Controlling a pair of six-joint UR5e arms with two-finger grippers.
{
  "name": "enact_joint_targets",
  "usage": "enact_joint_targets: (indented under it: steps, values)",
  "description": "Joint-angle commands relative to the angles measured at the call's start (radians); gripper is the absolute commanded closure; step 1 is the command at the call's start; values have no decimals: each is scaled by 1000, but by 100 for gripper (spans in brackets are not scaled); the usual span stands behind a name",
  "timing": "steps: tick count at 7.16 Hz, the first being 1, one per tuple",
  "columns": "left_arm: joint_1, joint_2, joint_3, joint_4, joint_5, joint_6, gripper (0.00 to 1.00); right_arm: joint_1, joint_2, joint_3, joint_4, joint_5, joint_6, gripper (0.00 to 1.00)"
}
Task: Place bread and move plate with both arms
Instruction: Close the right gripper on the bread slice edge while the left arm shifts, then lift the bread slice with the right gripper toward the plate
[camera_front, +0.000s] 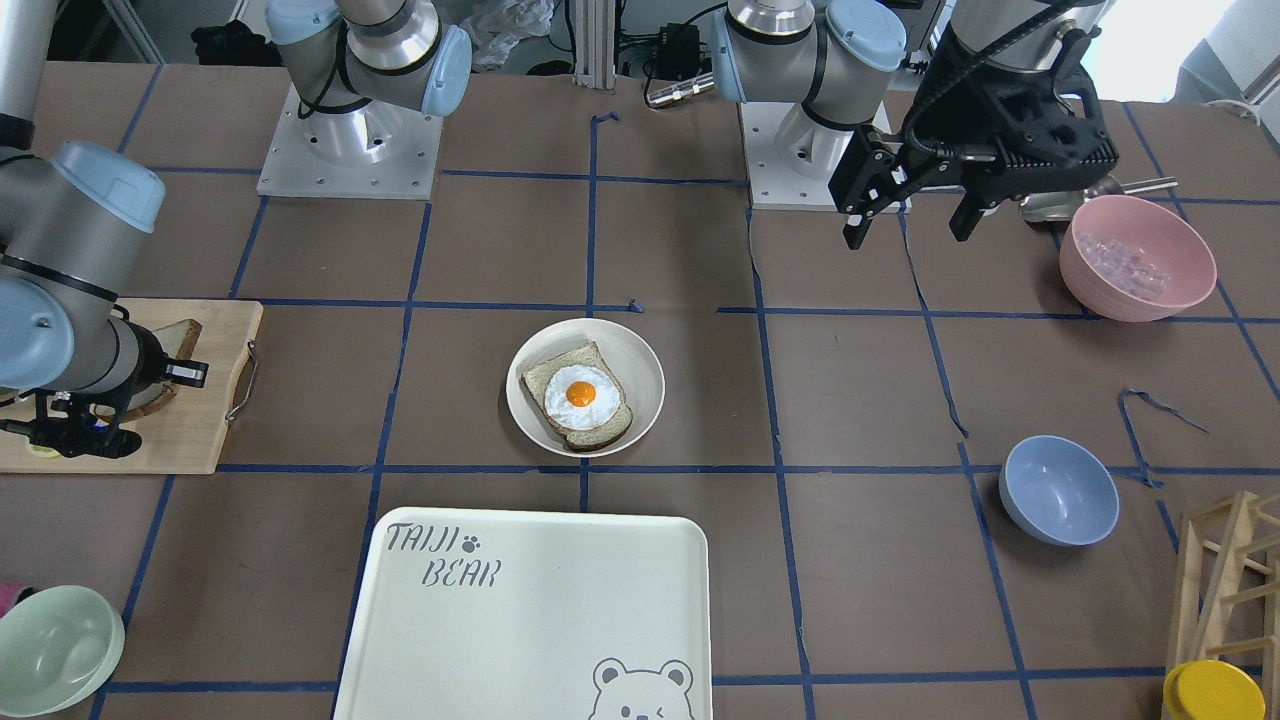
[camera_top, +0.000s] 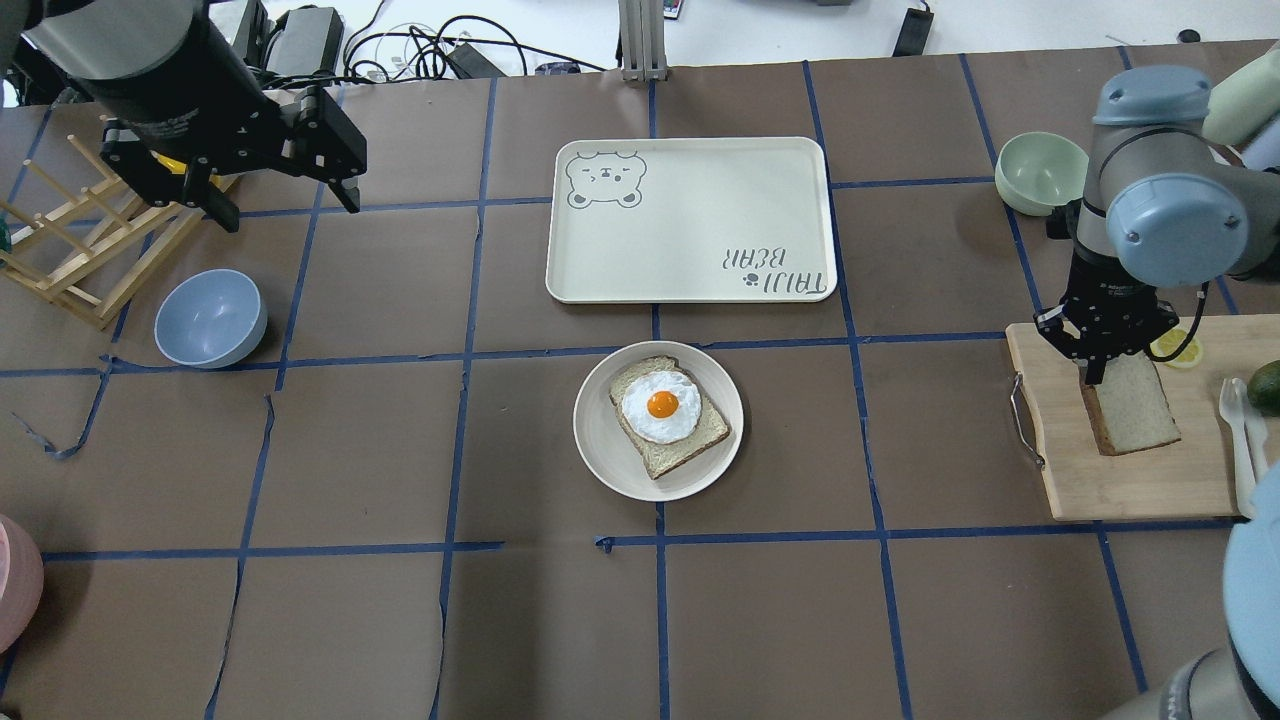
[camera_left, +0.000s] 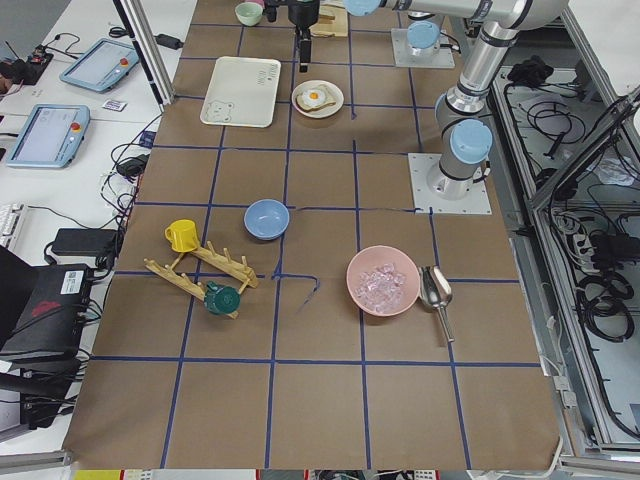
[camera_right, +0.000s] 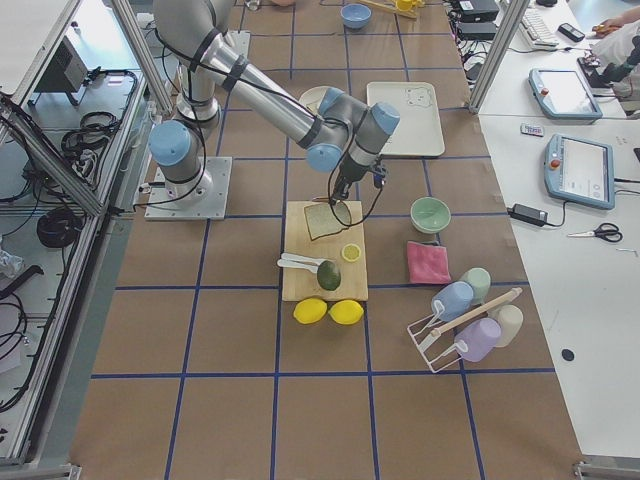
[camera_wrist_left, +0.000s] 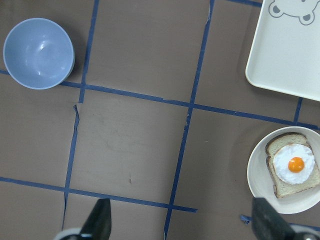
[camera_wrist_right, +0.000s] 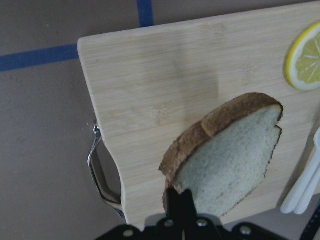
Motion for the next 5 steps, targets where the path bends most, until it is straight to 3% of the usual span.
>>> enact_joint_targets:
  steps: [1, 3, 4, 5]
  values:
    - [-18, -111, 142, -31, 9, -3, 0, 35, -35, -118, 167, 11, 14, 100]
    - [-22, -110, 122, -51, 9, 0, 0, 137, -34, -261, 356, 73, 174, 100]
    - [-24, -93, 100, -51, 7, 13, 0, 224, -34, -288, 389, 110, 283, 100]
    - [-27, -80, 74, -51, 4, 17, 0, 307, -34, -291, 408, 208, 458, 100]
